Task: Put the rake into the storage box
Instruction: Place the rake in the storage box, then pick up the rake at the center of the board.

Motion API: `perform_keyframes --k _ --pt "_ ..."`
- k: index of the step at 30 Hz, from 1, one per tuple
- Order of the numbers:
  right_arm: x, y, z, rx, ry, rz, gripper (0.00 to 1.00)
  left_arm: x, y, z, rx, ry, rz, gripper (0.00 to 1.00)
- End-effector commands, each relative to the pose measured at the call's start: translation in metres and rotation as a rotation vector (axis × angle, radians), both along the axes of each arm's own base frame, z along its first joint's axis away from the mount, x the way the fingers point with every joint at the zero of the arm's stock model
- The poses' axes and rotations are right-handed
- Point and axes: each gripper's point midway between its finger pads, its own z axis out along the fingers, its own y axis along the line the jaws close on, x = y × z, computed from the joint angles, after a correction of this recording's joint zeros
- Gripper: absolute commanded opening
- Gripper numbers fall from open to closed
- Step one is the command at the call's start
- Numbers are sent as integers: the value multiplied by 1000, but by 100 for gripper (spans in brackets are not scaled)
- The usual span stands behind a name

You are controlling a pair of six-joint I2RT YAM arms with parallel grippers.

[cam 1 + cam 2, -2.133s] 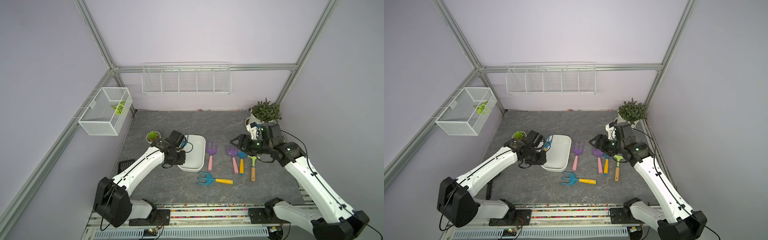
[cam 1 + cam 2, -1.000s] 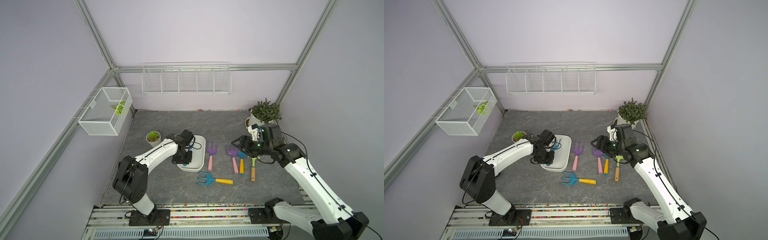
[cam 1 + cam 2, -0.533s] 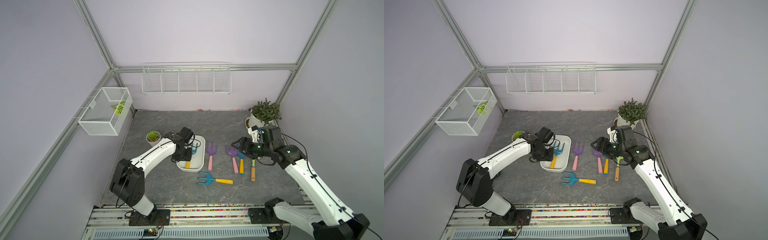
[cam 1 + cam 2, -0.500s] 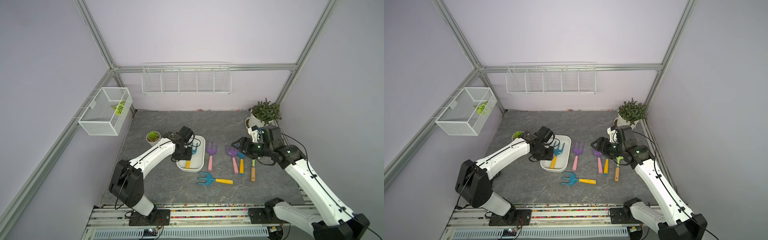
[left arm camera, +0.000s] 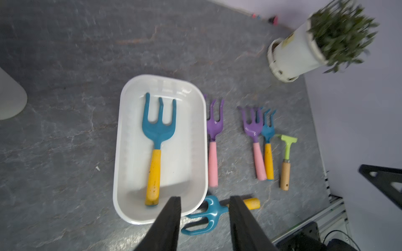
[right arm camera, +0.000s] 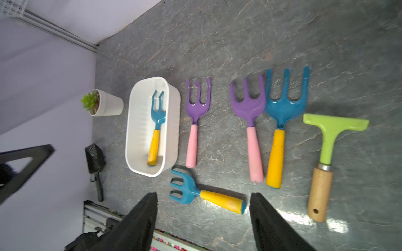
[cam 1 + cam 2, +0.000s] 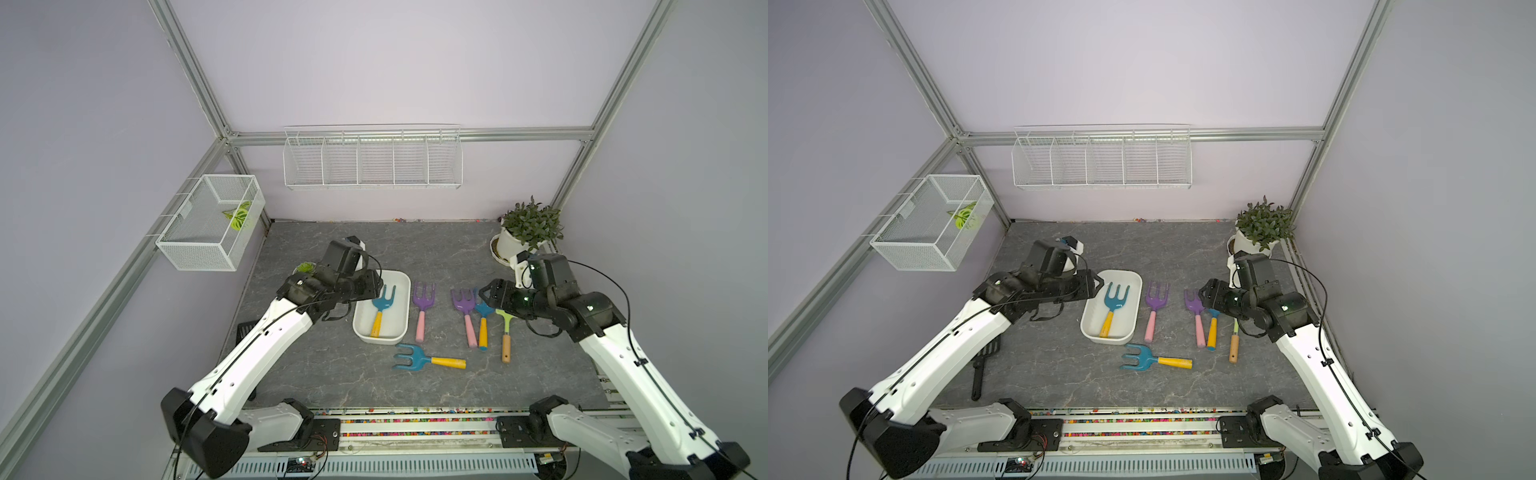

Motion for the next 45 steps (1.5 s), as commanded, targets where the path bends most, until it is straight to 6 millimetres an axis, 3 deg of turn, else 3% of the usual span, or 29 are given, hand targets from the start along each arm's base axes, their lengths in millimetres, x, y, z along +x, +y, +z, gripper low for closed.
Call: perform_keyframes --k 1,4,6,15,20,25,33,45 --pt "-9 -5 -20 -99 71 54 68 3 -5 23 -182 -73 55 49" --pt "-17 5 -36 -137 106 108 68 0 0 23 -251 -67 94 58" --pt "-23 13 -49 -167 131 150 68 -2 -2 20 -277 -39 85 59" --pt "-49 47 -102 -237 267 295 65 -15 -15 -34 -331 199 35 55" --pt "-62 55 -128 -297 354 317 63 -29 -13 -65 -328 304 44 54" --pt "-57 49 -141 -341 381 214 61 -38 -12 -87 -320 370 52 54" --pt "-37 34 -140 -478 391 136 61 -38 -16 -85 -318 375 26 56" --pt "-5 18 -152 -402 465 118 56 -27 -22 -63 -301 326 -7 58"
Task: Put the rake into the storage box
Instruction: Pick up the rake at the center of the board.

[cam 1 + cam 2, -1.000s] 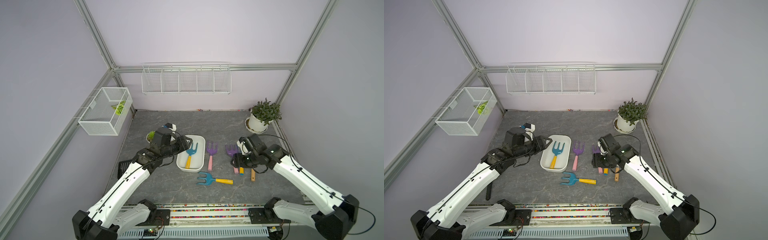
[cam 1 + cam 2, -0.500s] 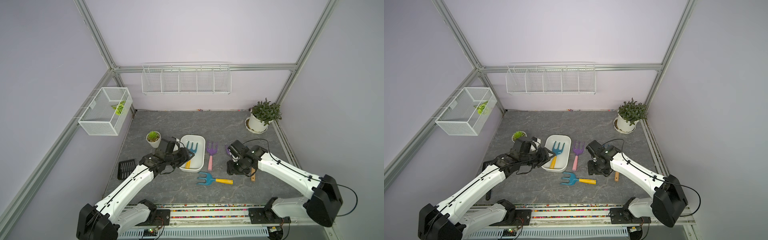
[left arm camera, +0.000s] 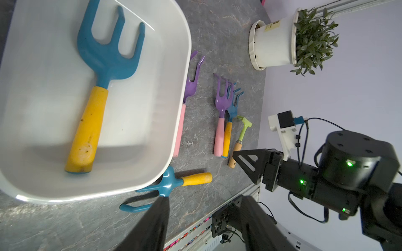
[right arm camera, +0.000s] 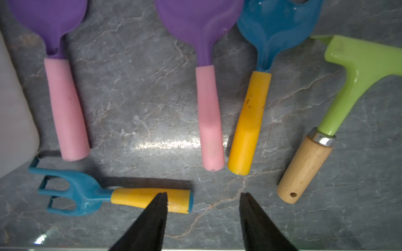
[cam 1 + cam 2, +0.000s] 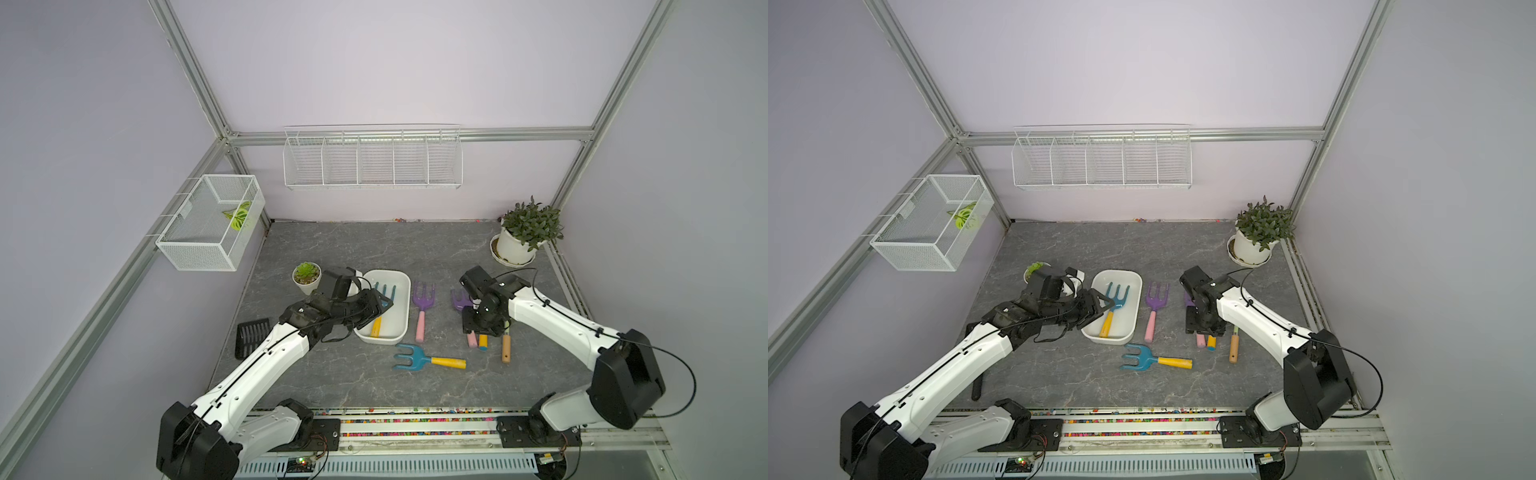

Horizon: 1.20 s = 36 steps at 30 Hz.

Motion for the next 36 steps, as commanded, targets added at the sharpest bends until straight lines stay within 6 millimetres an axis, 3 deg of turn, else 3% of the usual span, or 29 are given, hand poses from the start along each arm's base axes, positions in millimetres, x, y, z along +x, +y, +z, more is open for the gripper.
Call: perform_keyframes --k 1,14,24,36 --pt "6 4 -4 6 28 43 55 4 -1 8 13 -23 -15 58" --pt "18 1 -35 -87 115 94 50 9 1 8 22 -27 8 58" --pt "14 1 -55 -90 152 104 47 9 2 3 25 -17 17 58" --pt "19 1 -69 -114 170 103 47 12 -4 2 16 -8 -4 57"
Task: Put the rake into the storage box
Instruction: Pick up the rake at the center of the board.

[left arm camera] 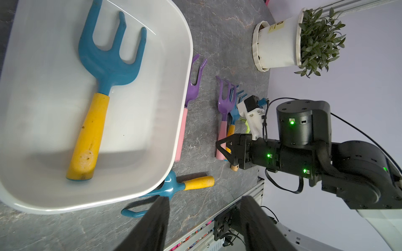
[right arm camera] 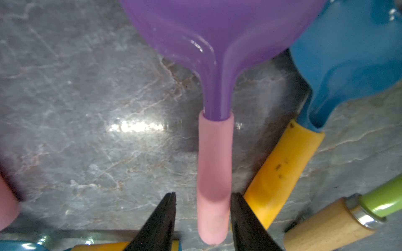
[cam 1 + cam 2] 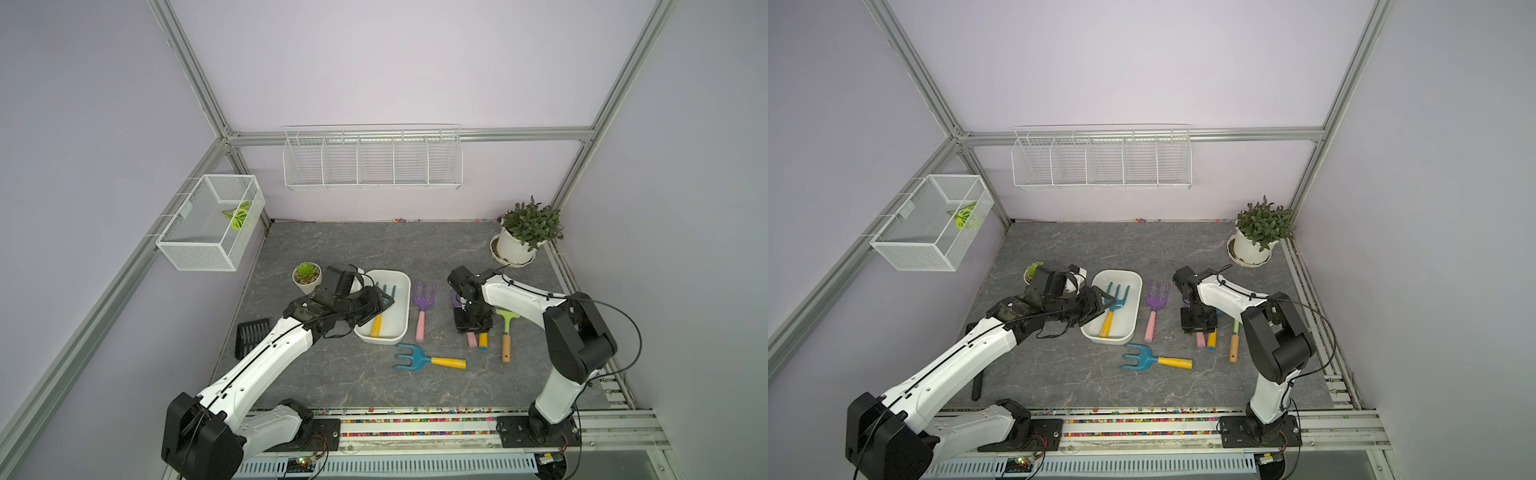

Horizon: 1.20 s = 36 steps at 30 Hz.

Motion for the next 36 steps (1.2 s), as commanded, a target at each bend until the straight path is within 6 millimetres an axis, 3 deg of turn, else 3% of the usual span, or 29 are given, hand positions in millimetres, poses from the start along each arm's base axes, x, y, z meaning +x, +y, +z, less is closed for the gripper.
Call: perform_keyframes --k 1,6,21,28,36 --pt "3 -5 -8 -29 9 5 47 6 -2 13 -11 -30 -6 57" --pt "5 -3 -14 -29 20 8 44 3 1 15 -4 -38 -2 57" --pt "10 14 -16 16 24 7 16 2 5 11 -5 -31 3 57" --pt "15 13 1 26 -18 -1 0 1 7 11 -4 -33 5 57" --pt "19 12 39 100 -103 -31 0 2 6 13 -11 -35 3 57"
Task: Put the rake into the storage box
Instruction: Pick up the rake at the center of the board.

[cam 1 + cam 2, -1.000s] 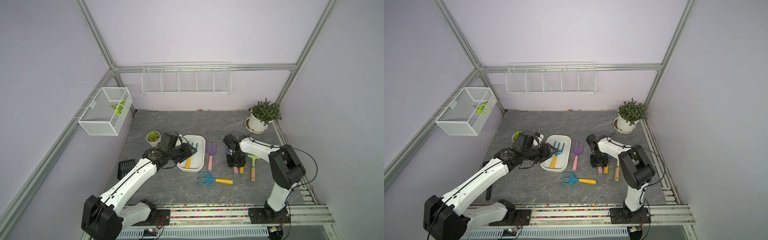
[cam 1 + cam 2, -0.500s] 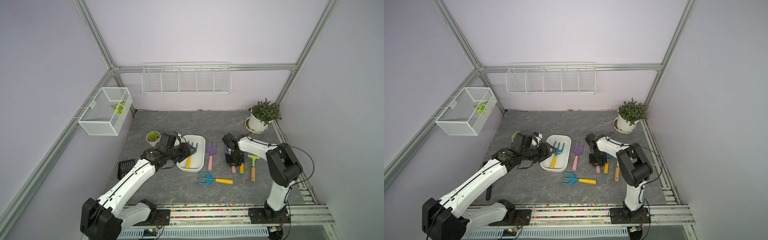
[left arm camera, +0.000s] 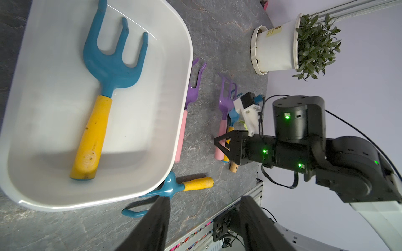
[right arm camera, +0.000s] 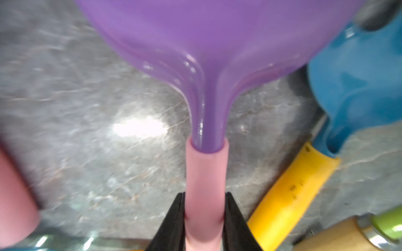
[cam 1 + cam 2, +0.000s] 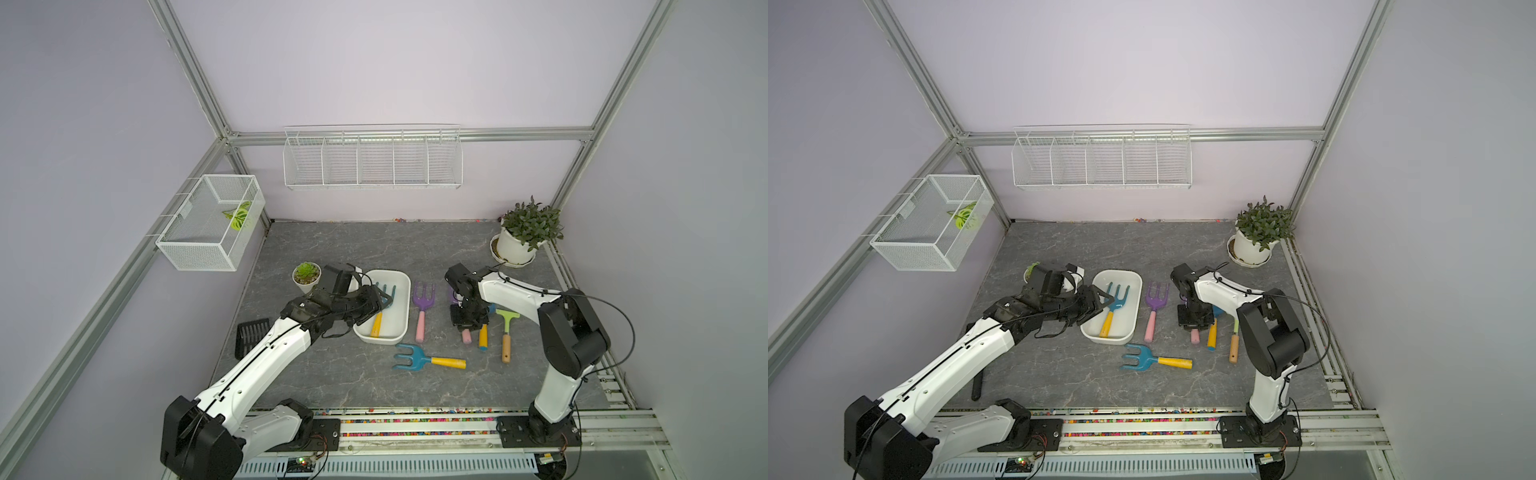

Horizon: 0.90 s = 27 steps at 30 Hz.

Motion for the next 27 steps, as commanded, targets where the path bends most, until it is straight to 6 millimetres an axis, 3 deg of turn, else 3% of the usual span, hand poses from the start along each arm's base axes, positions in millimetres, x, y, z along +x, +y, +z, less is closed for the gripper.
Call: perform_keyframes --k 1,14,19,27 --pt "5 0 33 68 -70 -41 0 1 1 7 -6 -23 -10 57" --pt "17 1 134 605 -304 -212 0 5 -10 20 -89 -49 -27 57" --pt "15 1 159 709 -334 -217 0 9 -17 29 -136 -66 -41 57" --pt "12 31 203 994 -388 -114 1 9 -33 62 -271 -149 -99 59"
